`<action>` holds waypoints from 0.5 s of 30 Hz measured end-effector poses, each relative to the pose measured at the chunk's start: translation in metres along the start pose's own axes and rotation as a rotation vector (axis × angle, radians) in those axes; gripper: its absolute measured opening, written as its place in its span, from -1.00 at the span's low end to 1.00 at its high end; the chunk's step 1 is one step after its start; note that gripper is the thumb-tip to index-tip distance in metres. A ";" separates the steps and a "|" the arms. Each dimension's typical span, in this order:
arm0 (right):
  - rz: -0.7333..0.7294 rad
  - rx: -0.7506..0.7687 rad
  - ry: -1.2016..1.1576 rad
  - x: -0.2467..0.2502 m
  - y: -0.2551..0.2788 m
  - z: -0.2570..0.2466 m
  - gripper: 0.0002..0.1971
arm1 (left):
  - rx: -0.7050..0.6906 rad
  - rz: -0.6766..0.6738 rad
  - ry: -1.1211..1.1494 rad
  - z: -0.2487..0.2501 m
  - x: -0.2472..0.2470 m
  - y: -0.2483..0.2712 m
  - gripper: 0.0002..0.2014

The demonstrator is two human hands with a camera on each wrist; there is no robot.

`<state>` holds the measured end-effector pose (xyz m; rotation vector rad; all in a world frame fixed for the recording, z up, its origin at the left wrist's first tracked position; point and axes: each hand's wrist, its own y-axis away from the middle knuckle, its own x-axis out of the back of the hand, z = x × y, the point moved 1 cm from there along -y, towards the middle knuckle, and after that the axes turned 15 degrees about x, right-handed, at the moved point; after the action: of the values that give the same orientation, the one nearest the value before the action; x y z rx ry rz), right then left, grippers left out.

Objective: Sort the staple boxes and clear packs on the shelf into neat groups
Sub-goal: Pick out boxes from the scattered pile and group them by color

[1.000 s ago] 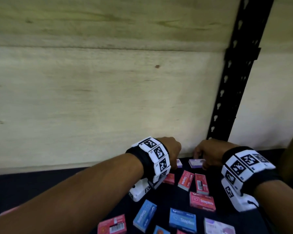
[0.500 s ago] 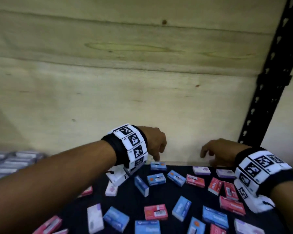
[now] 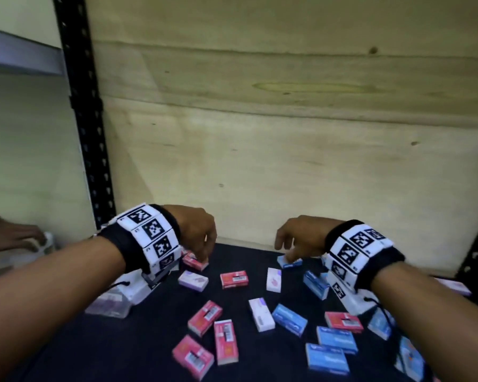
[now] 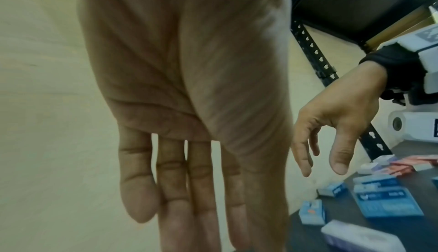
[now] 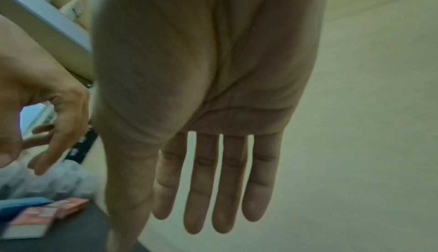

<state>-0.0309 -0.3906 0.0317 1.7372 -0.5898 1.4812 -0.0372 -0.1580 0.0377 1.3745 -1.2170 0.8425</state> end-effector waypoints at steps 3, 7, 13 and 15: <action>-0.077 0.020 -0.010 -0.010 -0.023 -0.022 -0.55 | -0.012 -0.074 -0.013 -0.013 -0.016 0.006 -0.67; -0.178 0.003 0.031 -0.017 -0.037 -0.038 -0.49 | -0.001 -0.065 -0.001 -0.021 -0.028 0.010 -0.60; -0.277 -0.051 0.053 -0.023 -0.040 -0.039 -0.48 | 0.001 -0.074 -0.008 -0.021 -0.038 0.005 -0.54; -0.272 -0.050 0.076 -0.027 -0.038 -0.037 -0.50 | 0.005 -0.078 -0.026 -0.018 -0.044 0.002 -0.51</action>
<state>-0.0304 -0.3421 -0.0024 1.6418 -0.3329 1.3227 -0.0467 -0.1310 -0.0004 1.4314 -1.1740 0.7758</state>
